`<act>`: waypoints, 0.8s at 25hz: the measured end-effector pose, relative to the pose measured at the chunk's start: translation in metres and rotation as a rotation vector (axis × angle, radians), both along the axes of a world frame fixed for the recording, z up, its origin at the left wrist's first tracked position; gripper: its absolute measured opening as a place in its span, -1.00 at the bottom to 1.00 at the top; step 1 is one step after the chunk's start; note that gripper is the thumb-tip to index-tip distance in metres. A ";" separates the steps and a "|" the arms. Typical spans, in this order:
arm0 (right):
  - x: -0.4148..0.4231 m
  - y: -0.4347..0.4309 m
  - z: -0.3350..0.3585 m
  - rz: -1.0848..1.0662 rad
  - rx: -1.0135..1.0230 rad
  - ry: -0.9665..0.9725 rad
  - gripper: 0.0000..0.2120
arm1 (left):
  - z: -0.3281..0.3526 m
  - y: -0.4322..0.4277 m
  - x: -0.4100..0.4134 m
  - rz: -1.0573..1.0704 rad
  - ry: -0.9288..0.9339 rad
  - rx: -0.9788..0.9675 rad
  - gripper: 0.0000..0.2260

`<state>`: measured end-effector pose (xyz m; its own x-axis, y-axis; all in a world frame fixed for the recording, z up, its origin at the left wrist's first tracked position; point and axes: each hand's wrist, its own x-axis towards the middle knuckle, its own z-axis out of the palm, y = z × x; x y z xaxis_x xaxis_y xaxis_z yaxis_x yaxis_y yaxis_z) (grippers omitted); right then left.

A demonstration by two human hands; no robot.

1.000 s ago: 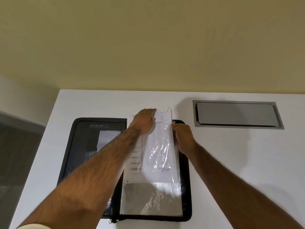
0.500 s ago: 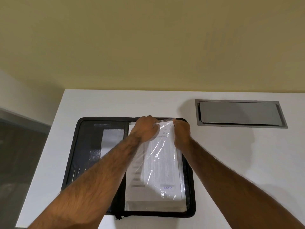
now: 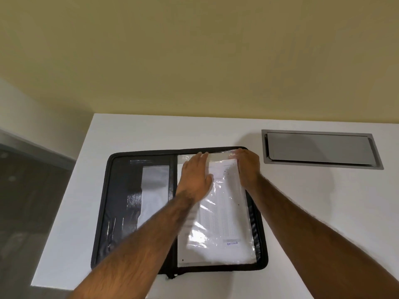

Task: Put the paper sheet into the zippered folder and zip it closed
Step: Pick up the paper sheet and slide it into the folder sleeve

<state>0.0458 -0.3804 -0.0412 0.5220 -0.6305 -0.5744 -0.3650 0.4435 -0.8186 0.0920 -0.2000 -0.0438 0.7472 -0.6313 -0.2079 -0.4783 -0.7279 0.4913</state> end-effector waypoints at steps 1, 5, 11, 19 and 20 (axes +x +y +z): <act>-0.002 -0.003 -0.002 -0.009 0.004 -0.005 -0.86 | -0.003 0.013 -0.014 0.090 -0.015 -0.012 -0.38; -0.023 -0.007 -0.010 0.085 -0.294 0.166 -0.78 | -0.009 0.062 -0.071 0.344 0.054 0.008 -0.37; -0.094 0.049 -0.016 0.454 -0.843 0.333 -0.72 | -0.036 0.085 -0.101 0.097 -0.053 0.226 -0.34; -0.140 0.083 -0.033 0.912 -1.075 0.598 -0.47 | -0.045 0.114 -0.083 -0.080 -0.158 0.259 -0.36; -0.142 0.084 -0.030 0.883 -1.049 0.592 -0.48 | -0.040 0.125 -0.079 -0.043 -0.149 0.231 -0.38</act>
